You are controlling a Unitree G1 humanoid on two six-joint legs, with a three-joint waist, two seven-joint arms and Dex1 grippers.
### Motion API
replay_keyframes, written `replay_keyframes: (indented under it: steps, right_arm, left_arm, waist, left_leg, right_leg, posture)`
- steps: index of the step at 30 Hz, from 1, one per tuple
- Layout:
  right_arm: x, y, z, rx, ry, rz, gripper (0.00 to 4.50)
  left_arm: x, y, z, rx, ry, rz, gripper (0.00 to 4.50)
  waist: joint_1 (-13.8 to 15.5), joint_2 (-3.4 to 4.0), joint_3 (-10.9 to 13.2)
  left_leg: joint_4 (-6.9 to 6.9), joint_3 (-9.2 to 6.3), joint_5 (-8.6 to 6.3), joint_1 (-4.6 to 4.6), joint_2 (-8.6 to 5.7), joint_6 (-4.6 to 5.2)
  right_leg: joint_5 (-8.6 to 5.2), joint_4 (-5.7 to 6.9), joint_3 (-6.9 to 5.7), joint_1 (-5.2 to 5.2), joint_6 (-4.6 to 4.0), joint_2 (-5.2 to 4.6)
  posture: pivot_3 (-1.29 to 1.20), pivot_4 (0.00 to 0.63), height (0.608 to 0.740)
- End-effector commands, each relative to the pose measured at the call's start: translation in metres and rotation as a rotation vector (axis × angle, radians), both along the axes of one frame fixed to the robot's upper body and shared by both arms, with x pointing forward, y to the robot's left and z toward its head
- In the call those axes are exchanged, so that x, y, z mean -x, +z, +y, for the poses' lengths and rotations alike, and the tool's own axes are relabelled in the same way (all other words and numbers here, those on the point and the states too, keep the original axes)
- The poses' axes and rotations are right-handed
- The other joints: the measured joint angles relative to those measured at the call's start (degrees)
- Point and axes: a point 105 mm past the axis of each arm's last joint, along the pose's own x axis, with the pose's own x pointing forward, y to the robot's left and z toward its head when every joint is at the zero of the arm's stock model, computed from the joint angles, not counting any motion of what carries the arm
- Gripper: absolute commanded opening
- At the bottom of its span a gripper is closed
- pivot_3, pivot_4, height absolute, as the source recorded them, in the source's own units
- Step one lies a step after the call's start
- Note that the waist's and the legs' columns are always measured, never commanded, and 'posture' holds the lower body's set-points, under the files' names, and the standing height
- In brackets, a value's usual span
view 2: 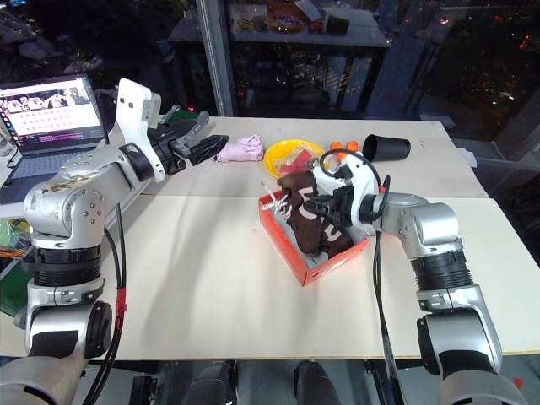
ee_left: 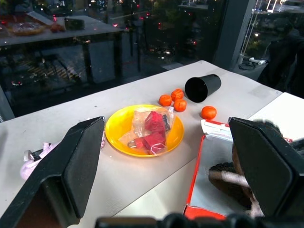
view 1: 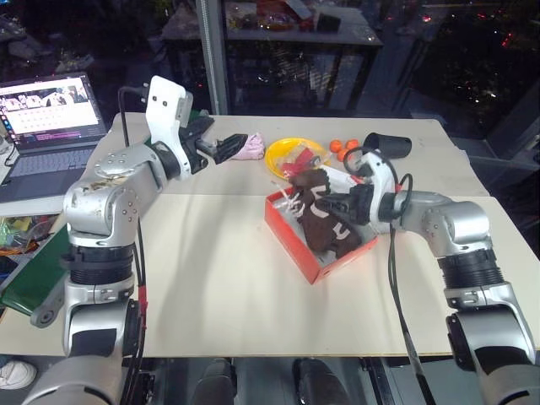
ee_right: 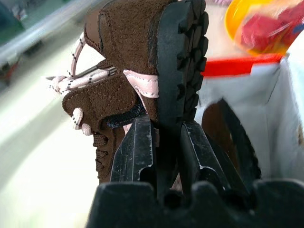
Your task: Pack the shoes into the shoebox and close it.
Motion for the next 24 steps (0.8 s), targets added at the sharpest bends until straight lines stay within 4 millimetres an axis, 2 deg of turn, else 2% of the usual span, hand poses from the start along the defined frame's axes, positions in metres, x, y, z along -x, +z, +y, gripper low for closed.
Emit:
replay_keyframes:
  steps: [1, 3, 8, 9, 12, 14, 17, 19, 21, 24]
  right_arm:
    - [0.012, -0.002, 0.006, 0.089, 0.103, -0.003, 0.28]
    - [0.014, -0.014, 0.005, 0.15, 0.129, 0.018, 0.28]
    - [0.005, -0.043, 0.008, 0.31, 0.183, 0.028, 0.28]
    - [-0.002, -0.055, 0.011, 0.34, 0.184, 0.039, 0.28]
    - [-0.015, -0.082, 0.016, 0.41, 0.182, 0.066, 0.28]
    - [-0.019, -0.091, 0.016, 0.432, 0.182, 0.079, 0.28]
    - [-0.025, -0.112, 0.007, 0.533, 0.152, 0.078, 0.28]
    - [-0.027, -0.121, 0.001, 0.586, 0.142, 0.073, 0.28]
    - [-0.027, -0.127, -0.005, 0.616, 0.14, 0.071, 0.28]
    - [-0.027, -0.135, -0.018, 0.734, 0.159, 0.03, 0.28]
  left_arm:
    - [0.01, 0.011, 0.001, 0.017, 0.006, -0.056, 4.45]
    - [0.012, 0.007, 0.001, 0.026, 0.013, -0.052, 4.45]
    - [0.018, -0.002, 0.005, 0.028, 0.045, -0.04, 4.45]
    - [0.02, -0.004, 0.007, 0.029, 0.054, -0.036, 4.45]
    - [0.024, -0.008, 0.011, 0.026, 0.074, -0.033, 4.45]
    - [0.025, -0.009, 0.013, 0.025, 0.084, -0.034, 4.45]
    - [0.028, -0.01, 0.015, 0.028, 0.1, -0.032, 4.45]
    - [0.03, -0.011, 0.015, 0.027, 0.104, -0.033, 4.45]
    - [0.031, -0.011, 0.015, 0.027, 0.106, -0.034, 4.45]
    - [0.032, -0.011, 0.015, 0.027, 0.111, -0.036, 4.45]
  waist:
    - [0.0, 0.0, 0.0]
    - [0.0, 0.0, 0.0]
    - [0.0, 0.0, 0.0]
    - [0.0, -0.02, 0.0]
    - [-0.5, -0.25, -0.2]
    - [-0.9, -0.59, -0.4]
    - [-1.5, -0.74, -0.5]
    - [-1.7, -0.88, -0.6]
    - [-1.7, -1.05, -0.8]
    - [-1.5, -1.2, -1.1]
  left_leg:
    - [0.01, 0.0, 0.0, 0.0, 0.0, 0.0]
    - [0.02, 0.01, 0.0, 0.01, -0.01, 0.0]
    - [0.06, 0.0, 0.0, 0.09, 0.0, -0.01]
    - [0.06, 0.0, 0.0, 0.12, 0.0, -0.01]
    - [0.06, 0.01, 0.0, 0.35, 0.0, -0.01]
    - [0.04, 0.0, 0.0, 0.53, 0.05, -0.01]
    - [0.01, 0.0, -0.02, 1.21, 0.06, -0.03]
    - [-0.08, 0.0, -0.08, 1.74, 0.08, -0.12]
    - [-0.13, 0.0, -0.37, 2.27, 0.09, -0.59]
    - [-0.12, -0.01, -0.39, 2.42, 0.08, -0.62]
  right_leg:
    - [0.0, 0.0, 0.0, 0.0, 0.0, 0.0]
    - [0.0, -0.01, 0.02, 0.03, 0.01, -0.01]
    - [0.0, 0.03, 0.0, 0.08, 0.0, 0.0]
    - [0.0, 0.05, 0.01, 0.1, 0.0, 0.0]
    - [0.0, 0.04, 0.02, 0.28, 0.0, 0.01]
    - [0.0, 0.06, 0.03, 0.42, -0.01, 0.06]
    - [-0.01, -0.11, 0.01, 1.19, 0.01, 0.05]
    - [-0.29, -0.22, -0.01, 1.74, 0.35, 0.03]
    - [-0.52, -0.25, -0.02, 2.18, 0.02, 0.01]
    - [-0.54, -0.23, -0.02, 2.24, -0.02, 0.0]
  posture:
    - [0.0, 0.15, 0.74]
    - [0.0, 0.15, 0.74]
    - [0.0, 0.15, 0.74]
    - [0.0, 0.15, 0.74]
    - [0.0, 0.15, 0.74]
    - [0.0, 0.15, 0.74]
    - [0.0, 0.15, 0.74]
    - [0.0, 0.15, 0.74]
    - [0.0, 0.15, 0.74]
    - [0.0, 0.15, 0.74]
